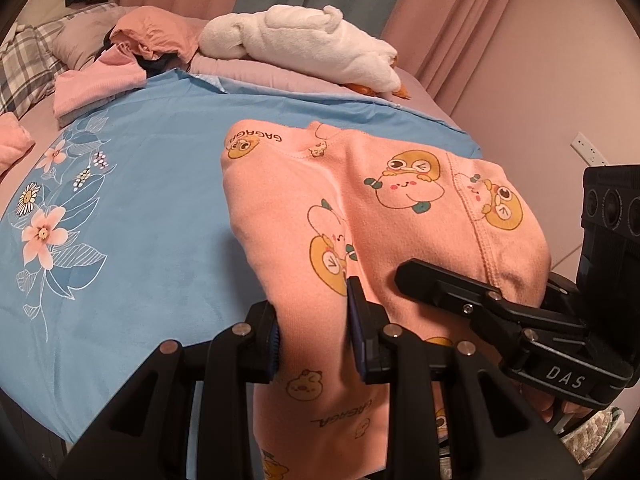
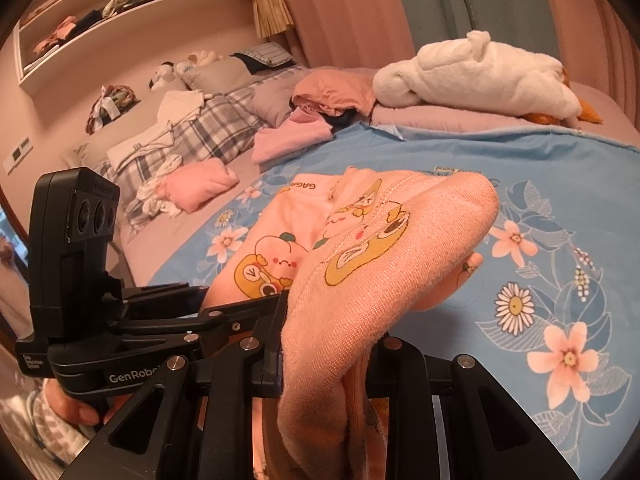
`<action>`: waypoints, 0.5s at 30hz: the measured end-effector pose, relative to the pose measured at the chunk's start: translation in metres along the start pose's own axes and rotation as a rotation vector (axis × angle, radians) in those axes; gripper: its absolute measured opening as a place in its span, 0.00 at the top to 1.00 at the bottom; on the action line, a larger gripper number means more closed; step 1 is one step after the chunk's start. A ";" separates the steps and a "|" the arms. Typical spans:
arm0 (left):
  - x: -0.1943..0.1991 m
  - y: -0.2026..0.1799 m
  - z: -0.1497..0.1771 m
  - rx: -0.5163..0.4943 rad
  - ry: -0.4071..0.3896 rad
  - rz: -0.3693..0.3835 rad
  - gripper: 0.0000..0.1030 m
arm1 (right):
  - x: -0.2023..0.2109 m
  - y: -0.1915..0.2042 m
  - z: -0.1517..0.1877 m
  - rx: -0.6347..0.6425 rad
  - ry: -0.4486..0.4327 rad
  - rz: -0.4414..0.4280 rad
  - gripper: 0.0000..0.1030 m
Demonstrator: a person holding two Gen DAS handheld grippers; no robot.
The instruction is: Fold small clothes
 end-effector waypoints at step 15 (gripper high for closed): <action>-0.013 0.013 -0.004 0.019 0.019 -0.030 0.73 | -0.016 -0.002 -0.001 -0.014 0.021 -0.030 0.74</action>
Point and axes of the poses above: each gripper's, at about its wrist camera, not at the fingertips, and x roughly against the way its jaws point, y to its left, z to its underside, the point moved 4 cm from there along -x, roughly the way its jaws point, and after that the axes turned 1 degree about x, right-handed, at the moved point
